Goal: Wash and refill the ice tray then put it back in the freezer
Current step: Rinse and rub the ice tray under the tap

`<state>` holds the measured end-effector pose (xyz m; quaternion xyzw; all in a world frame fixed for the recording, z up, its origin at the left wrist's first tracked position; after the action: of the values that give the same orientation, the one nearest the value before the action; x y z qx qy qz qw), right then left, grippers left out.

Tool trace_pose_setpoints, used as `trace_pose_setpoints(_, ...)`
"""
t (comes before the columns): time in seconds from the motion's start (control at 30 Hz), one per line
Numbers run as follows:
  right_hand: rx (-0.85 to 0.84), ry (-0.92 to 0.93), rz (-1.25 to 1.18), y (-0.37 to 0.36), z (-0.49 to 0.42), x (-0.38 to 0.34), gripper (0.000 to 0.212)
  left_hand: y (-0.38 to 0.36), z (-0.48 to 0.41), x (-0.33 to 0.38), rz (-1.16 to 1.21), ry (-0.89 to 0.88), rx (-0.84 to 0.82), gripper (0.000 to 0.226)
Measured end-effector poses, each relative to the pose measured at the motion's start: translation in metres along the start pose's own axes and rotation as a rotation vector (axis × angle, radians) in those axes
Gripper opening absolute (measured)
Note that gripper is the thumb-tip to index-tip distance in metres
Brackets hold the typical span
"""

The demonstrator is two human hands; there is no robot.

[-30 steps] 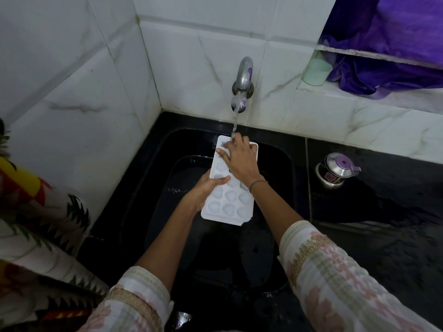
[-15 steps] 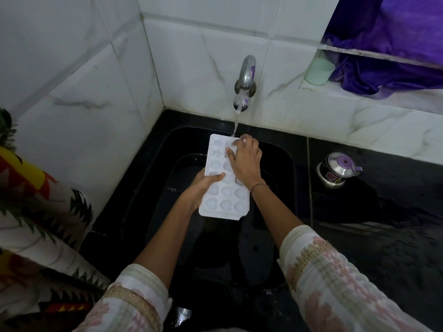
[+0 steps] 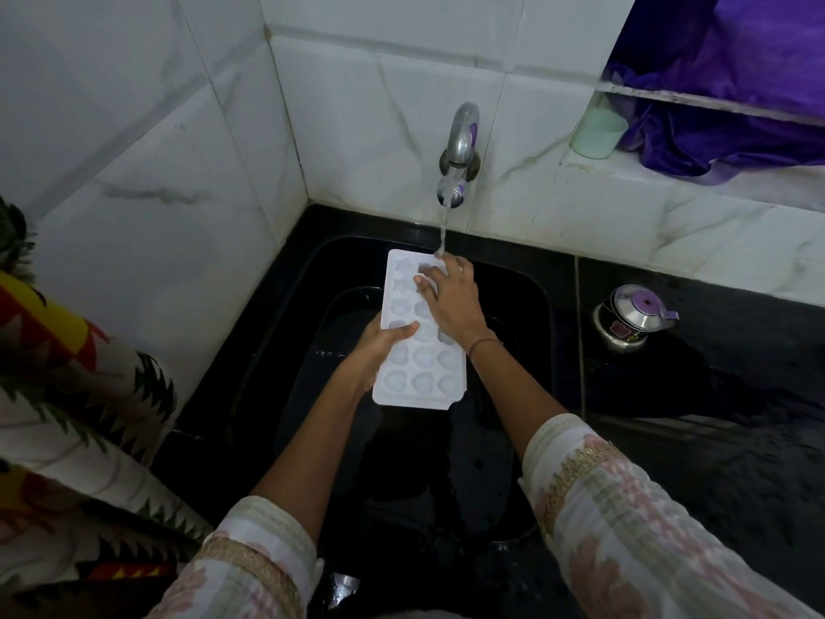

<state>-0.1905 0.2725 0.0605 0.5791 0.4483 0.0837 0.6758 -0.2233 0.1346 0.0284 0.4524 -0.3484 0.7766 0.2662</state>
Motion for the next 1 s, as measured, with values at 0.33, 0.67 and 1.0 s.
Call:
trace_pose_setpoints(0.33,0.019,-0.120,-0.163,-0.011,0.003,0.008,0.046,0.012,0.002,-0.009,0.007,0.000,0.056,0.042)
trace_pose_setpoints(0.67,0.055,-0.056,-0.018,-0.003,-0.001,0.004,0.045,0.006,0.004,-0.009,0.005,-0.006,0.048,0.042)
trace_pose_setpoints(1.0,-0.073,0.213,0.458,0.003,0.001,-0.018,0.067,-0.004,-0.004,-0.005,0.022,0.059,0.072,0.070)
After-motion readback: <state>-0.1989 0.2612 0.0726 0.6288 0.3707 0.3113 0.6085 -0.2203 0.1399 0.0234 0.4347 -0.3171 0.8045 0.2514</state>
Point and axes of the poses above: each hand's wrist, its own z-axis away from the middle knuckle, its own y-axis out of the back of the hand, x = y × z, the point moved 6 cm from there along -z, towards the middle knuckle, and after that the axes turned 8 degrees about -y, right-handed, at the moved point
